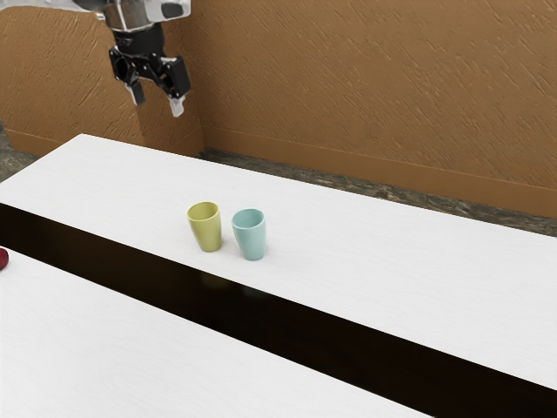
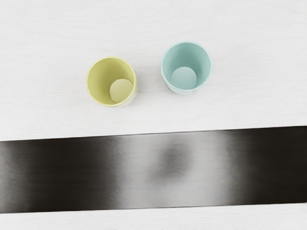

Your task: Place the left cup onto the right cup

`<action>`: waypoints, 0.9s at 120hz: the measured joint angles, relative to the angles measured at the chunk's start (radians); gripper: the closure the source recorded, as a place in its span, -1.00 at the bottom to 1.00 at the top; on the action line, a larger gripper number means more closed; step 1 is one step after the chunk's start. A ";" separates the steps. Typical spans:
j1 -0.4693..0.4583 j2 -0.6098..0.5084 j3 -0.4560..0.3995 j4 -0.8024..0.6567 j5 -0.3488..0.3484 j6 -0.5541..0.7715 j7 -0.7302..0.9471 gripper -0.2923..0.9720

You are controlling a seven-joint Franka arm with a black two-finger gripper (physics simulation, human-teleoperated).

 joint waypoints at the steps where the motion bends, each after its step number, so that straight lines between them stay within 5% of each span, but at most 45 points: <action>1: 0.015 -0.008 -0.019 -0.012 0.004 0.005 0.001 -0.51; 8: 0.134 -0.035 -0.148 -0.055 0.029 0.033 0.007 -0.51; 17: 0.179 -0.037 -0.199 -0.075 0.048 0.059 0.019 -0.51; 30: 0.160 -0.005 -0.158 -0.107 0.061 0.087 0.031 -0.51; 69: 0.339 0.142 -0.148 -0.326 0.008 0.345 0.053 -0.51; 108: 0.371 0.237 -0.151 -0.340 -0.048 0.524 0.063 -0.47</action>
